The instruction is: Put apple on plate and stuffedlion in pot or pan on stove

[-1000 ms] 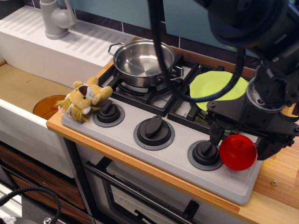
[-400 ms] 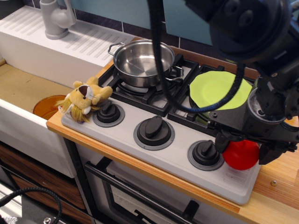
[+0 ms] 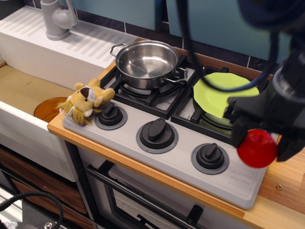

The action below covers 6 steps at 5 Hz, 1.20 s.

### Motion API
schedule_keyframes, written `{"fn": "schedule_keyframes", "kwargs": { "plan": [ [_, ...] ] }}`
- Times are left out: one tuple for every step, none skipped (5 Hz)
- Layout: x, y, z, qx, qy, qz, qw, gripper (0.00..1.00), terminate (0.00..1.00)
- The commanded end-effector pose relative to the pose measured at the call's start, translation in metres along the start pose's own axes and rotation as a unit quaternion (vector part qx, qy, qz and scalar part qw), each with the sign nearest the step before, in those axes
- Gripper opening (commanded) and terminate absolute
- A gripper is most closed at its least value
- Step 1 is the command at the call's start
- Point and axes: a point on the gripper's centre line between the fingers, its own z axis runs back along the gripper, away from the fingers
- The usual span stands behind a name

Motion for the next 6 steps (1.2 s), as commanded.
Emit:
{"fn": "schedule_keyframes", "kwargs": {
  "plan": [
    [0.06,0.014,0.064,0.004,-0.011,-0.01,0.9999,0.0,0.0],
    [0.084,0.024,0.049,-0.009,-0.022,-0.026,0.9994,0.0,0.0],
    [0.097,0.028,0.026,-0.017,-0.04,-0.034,0.9985,0.0,0.0],
    [0.098,0.027,0.013,-0.024,-0.046,-0.034,0.9981,0.0,0.0],
    [0.101,0.027,-0.001,-0.03,-0.062,-0.036,0.997,0.0,0.0],
    [0.102,0.027,-0.007,-0.032,-0.071,-0.043,0.9961,1.0,0.0]
  ]
}}
